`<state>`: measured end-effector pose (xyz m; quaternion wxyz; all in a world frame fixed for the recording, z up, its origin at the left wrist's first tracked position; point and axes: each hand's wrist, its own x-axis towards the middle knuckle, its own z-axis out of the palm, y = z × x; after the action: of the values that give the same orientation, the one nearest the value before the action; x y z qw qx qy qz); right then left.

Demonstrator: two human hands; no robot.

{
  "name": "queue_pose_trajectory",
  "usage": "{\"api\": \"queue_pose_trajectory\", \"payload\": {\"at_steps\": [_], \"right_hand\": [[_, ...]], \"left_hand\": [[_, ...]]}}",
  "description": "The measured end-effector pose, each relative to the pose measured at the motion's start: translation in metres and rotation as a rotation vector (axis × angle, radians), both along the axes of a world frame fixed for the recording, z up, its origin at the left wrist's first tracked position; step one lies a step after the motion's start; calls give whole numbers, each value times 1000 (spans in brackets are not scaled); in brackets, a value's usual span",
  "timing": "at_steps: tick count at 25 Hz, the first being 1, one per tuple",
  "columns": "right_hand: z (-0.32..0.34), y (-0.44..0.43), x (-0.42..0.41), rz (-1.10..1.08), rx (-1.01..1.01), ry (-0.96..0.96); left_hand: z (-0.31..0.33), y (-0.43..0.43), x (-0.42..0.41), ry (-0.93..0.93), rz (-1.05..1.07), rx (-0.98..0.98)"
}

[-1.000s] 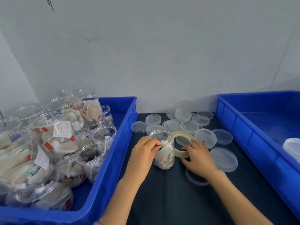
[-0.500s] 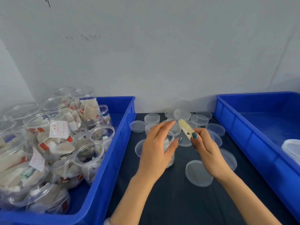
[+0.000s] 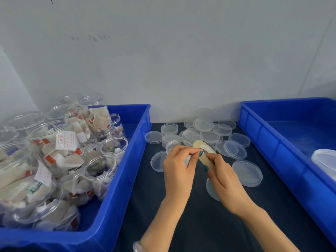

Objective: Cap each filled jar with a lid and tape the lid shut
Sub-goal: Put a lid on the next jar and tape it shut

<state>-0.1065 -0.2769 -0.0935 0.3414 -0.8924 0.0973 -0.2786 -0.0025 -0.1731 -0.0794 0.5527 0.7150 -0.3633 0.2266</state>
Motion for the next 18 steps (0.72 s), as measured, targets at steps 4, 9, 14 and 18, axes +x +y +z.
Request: {"api": "queue_pose_trajectory", "payload": {"at_steps": [4, 9, 14, 18], "right_hand": [[-1, 0, -1, -184, -205, -49], [-2, -9, 1, -456, -556, -3], [-9, -15, 5, -426, -532, 23], [-23, -17, 9, -365, -419, -36]], "left_hand": [[-7, 11, -14, 0, 29, 65], [-18, 31, -29, 28, 40, 65], [-21, 35, -17, 63, 68, 94], [-17, 34, 3, -78, 75, 206]]}}
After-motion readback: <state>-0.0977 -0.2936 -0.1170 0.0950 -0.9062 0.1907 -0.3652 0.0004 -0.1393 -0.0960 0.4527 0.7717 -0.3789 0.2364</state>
